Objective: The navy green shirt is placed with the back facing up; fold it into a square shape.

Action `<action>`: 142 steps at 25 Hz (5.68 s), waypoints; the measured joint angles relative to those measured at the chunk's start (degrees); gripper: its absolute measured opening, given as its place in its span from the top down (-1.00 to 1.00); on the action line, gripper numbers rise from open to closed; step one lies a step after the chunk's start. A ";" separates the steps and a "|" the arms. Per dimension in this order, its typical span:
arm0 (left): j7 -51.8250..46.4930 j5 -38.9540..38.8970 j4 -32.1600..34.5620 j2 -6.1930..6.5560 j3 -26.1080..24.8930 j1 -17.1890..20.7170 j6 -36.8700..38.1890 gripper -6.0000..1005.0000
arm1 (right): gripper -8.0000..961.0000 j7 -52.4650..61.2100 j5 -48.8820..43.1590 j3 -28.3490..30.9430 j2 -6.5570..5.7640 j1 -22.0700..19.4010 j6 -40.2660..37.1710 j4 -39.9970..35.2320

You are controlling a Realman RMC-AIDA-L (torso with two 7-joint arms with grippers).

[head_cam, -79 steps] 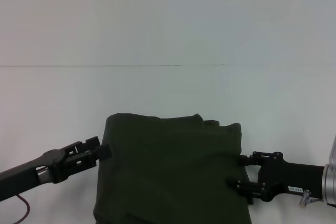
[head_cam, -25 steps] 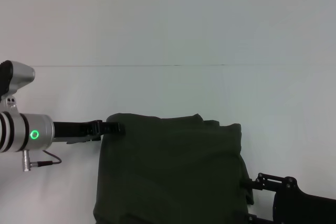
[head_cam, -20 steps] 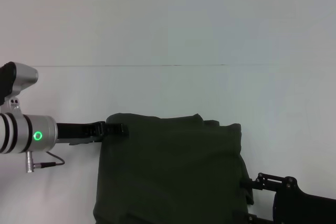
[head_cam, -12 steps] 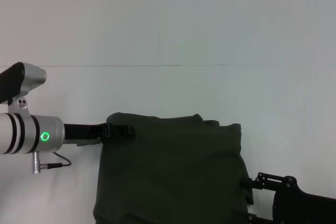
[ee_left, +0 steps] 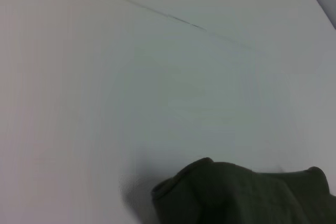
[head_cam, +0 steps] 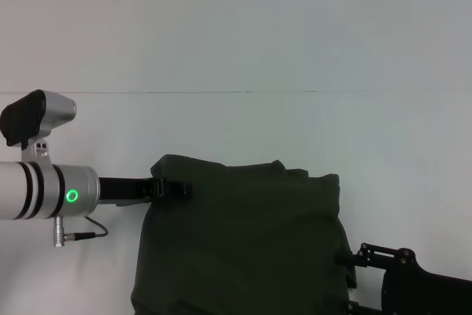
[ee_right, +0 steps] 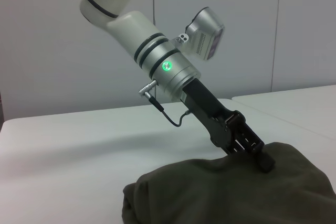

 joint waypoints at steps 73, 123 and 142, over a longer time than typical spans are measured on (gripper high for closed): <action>54.38 -18.10 17.37 -2.22 -12.05 23.99 44.82 -0.80 | -0.43 -0.34 5.54 0.22 -0.02 2.34 0.46 4.84; 64.93 -9.65 13.11 -3.31 -18.10 28.89 44.09 -0.81 | -0.91 -7.75 4.87 -0.22 -0.12 -2.19 4.13 9.42; 64.86 -9.44 12.39 -3.31 -17.79 28.63 44.44 -0.81 | -0.91 -7.31 5.10 0.21 -0.12 -2.02 3.77 9.32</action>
